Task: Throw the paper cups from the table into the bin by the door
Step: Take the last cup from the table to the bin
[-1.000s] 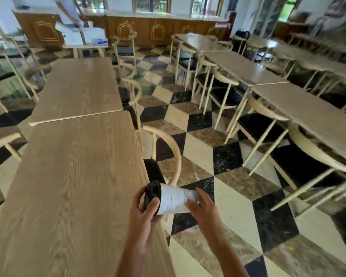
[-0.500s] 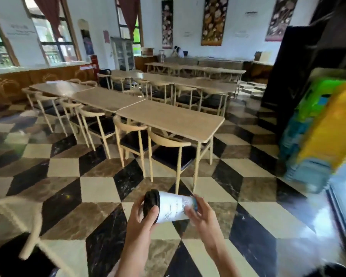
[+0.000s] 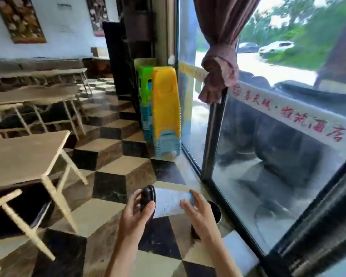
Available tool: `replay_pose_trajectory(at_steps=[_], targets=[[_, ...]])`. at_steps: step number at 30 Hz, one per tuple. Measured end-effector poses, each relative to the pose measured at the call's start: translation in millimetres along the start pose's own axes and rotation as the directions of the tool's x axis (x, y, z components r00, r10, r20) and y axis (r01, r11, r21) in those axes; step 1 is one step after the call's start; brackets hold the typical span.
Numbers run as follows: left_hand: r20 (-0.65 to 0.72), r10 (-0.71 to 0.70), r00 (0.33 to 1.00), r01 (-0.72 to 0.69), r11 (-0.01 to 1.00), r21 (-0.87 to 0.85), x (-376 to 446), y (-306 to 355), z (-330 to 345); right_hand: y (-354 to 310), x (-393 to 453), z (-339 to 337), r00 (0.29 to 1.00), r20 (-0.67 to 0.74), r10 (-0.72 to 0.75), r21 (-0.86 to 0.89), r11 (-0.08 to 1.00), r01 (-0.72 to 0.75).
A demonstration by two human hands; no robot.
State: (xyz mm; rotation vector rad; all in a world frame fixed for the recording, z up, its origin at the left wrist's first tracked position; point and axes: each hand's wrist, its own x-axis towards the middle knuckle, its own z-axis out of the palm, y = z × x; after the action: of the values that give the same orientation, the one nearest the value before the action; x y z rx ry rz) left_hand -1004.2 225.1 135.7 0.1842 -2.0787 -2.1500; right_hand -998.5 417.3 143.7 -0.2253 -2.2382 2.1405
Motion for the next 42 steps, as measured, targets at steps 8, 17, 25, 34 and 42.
replay_pose_trajectory(at_steps=[8,17,25,34,42], targets=[[0.279,-0.02,0.96,0.02,1.0,0.006,148.4,-35.1,115.8,23.5,144.1,-73.6,0.974,-0.224,0.043,-0.082,0.995,-0.063],[0.436,-0.162,0.885,0.13,0.986,0.104,277.8,-66.6,208.7,57.5,279.5,-123.2,0.931,-0.341,0.131,-0.085,0.982,-0.17],[0.429,-0.296,0.854,0.245,0.954,0.171,330.4,-126.1,294.1,118.1,365.2,-186.4,0.903,-0.321,0.287,-0.054,0.946,-0.32],[0.306,-0.528,0.792,0.434,0.84,0.326,361.8,-286.2,344.1,272.9,430.2,-226.9,0.847,-0.193,0.496,-0.027,0.86,-0.51],[0.2,-0.709,0.676,0.607,0.69,0.396,369.7,-494.7,345.6,487.9,457.5,-217.3,0.724,-0.19,0.663,-0.048,0.73,-0.681]])
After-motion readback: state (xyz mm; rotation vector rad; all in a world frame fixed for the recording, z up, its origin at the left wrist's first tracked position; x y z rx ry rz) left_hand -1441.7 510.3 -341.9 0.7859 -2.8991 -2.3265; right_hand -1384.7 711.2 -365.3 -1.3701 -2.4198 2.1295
